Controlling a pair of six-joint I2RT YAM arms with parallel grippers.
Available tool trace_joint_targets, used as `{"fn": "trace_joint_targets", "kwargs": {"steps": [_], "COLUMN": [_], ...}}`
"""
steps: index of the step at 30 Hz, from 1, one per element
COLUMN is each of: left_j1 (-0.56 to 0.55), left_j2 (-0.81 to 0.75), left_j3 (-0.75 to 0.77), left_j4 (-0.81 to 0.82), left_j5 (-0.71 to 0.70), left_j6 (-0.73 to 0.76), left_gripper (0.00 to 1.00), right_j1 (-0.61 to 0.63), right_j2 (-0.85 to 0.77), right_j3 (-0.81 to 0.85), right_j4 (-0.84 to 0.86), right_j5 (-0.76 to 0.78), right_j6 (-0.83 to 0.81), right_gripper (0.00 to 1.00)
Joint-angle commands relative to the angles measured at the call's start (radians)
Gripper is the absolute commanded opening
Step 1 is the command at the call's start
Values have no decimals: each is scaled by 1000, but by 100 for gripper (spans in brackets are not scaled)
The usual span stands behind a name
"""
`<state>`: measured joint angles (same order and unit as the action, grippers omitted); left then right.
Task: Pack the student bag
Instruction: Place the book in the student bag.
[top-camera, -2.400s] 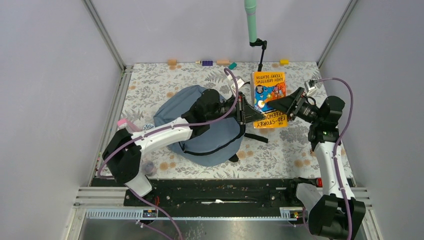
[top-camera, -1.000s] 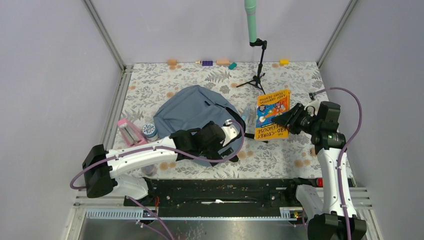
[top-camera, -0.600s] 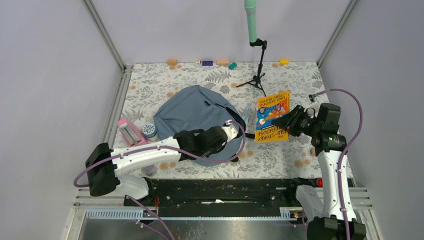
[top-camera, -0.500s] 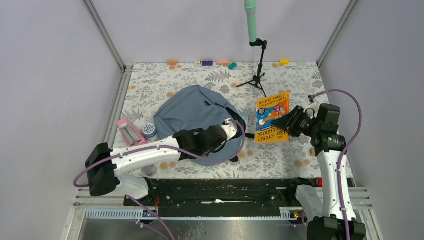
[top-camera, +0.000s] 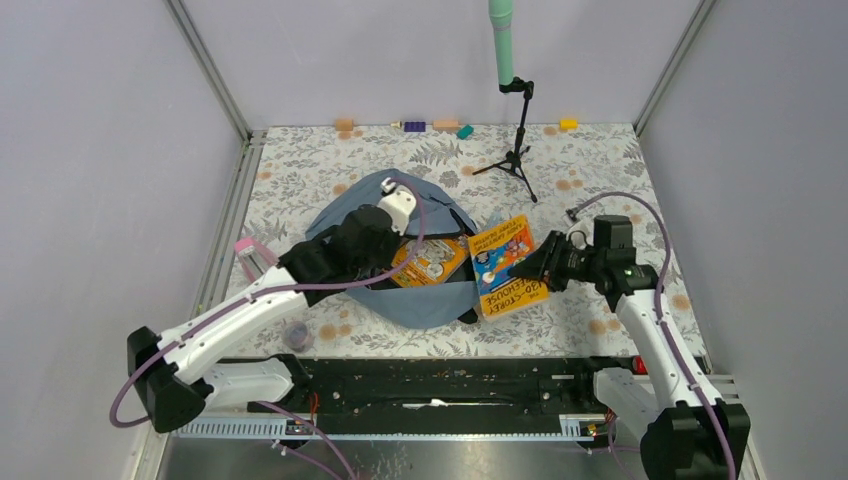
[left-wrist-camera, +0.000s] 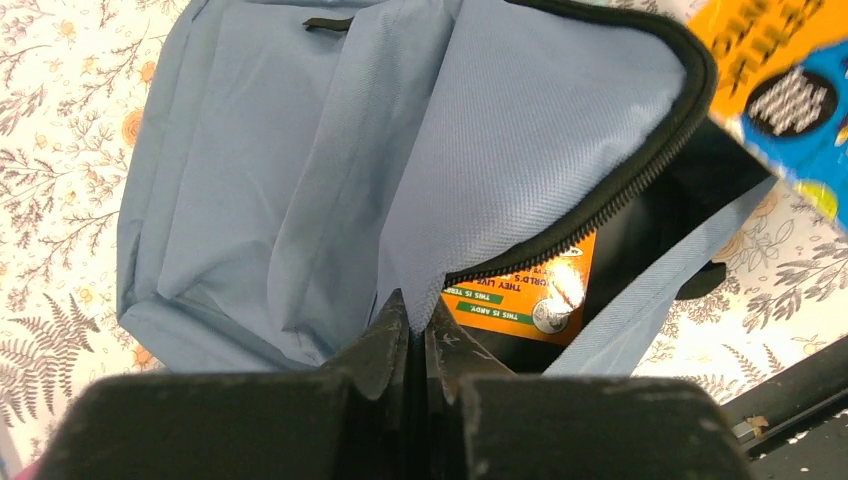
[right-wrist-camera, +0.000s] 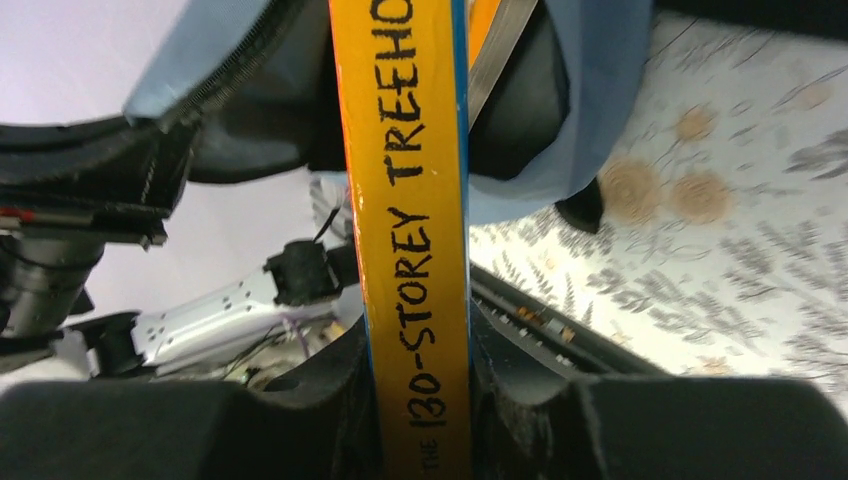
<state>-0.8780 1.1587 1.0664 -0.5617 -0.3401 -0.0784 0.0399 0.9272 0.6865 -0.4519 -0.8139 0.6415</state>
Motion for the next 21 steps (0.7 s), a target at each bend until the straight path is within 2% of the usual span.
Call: {"fn": "trace_joint_targets", "kwargs": {"steps": [1,6,11,17,21], "left_j1": [47,56,58,58,57], "left_j2": [-80,-91,-90,-94,-94], "left_j3": [-41,-44,-43,-46,-46], "left_j4": [131,141,135,135,135], "left_j5": [82,123,133,141,150], "left_j6": [-43,-44,-46,-45,-44], "left_gripper": [0,0,0,0,0], "right_j1": [89,229,338,420,437], "right_j2": [-5,12,77,222,269], "right_j3": [-17,-70,-166,-200,-236], "right_j4": [120,230,594,868,1010], "right_j5": [-106,-84,-11,74,211], "right_j6": [131,258,517,690,775], "right_gripper": [0,0,0,0,0]}}
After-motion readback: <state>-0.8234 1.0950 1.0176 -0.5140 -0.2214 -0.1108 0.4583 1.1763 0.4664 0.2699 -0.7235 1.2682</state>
